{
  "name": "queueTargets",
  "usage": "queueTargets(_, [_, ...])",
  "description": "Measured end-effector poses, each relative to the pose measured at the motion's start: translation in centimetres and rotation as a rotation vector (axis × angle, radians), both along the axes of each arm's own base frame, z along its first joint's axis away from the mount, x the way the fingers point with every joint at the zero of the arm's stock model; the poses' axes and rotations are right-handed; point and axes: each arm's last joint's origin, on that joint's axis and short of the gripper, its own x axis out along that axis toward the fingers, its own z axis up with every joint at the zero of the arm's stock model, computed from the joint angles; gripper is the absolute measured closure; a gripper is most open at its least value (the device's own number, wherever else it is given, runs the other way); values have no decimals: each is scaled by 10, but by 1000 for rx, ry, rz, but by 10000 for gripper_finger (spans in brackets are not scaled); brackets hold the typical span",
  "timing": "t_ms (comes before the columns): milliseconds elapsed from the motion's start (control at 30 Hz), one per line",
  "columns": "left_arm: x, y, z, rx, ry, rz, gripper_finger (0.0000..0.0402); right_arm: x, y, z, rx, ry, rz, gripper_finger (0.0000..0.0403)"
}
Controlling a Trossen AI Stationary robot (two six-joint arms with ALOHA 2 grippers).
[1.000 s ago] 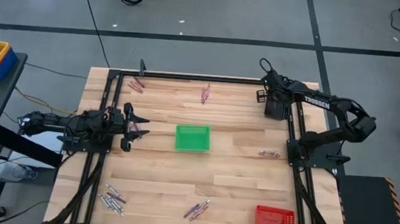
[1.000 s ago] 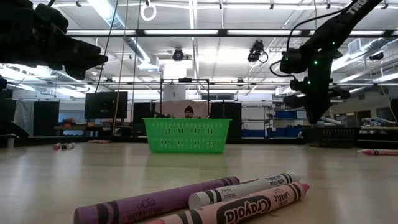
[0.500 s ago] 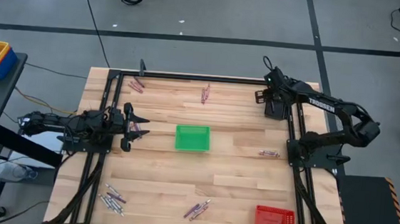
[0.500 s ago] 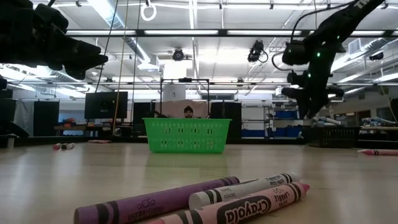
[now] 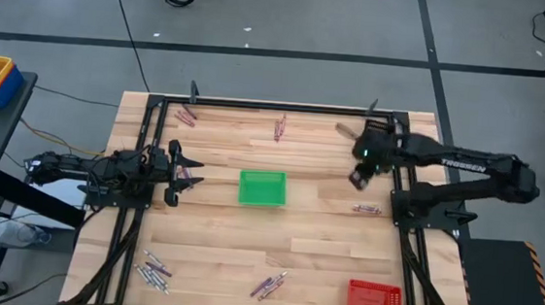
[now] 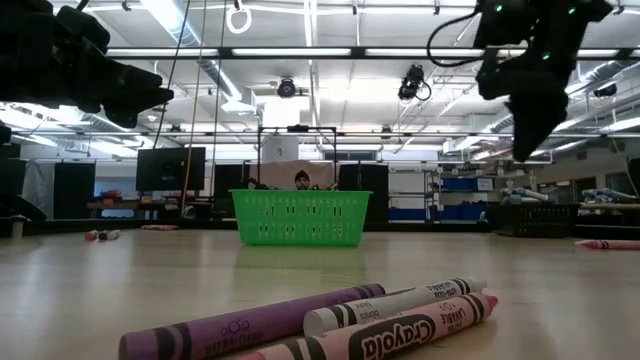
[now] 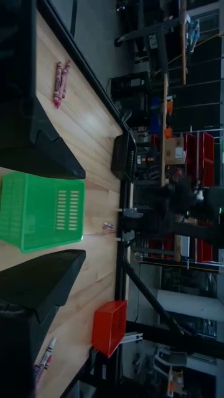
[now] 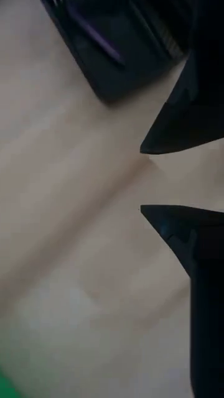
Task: Sort crayons
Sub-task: Put the pink crayon into the red basket
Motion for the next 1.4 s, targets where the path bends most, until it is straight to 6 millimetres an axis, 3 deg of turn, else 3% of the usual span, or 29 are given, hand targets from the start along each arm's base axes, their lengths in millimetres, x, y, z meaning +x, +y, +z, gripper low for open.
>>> queueTargets(233, [0,0,0,0,0,0,193,7,51,-29,58,132,300,257])
queueTargets(367, [0,0,0,0,1,0,193,3,70,-57,89,234,469,257])
queueTargets(467, [0,0,0,0,0,0,193,6,78,-67,126,259,515,257])
queueTargets(933, [0,0,0,0,0,0,193,20,85,-103,99,493,515,257])
queueTargets(1400, [0,0,0,0,0,0,193,23,86,-108,100,512,513,259])
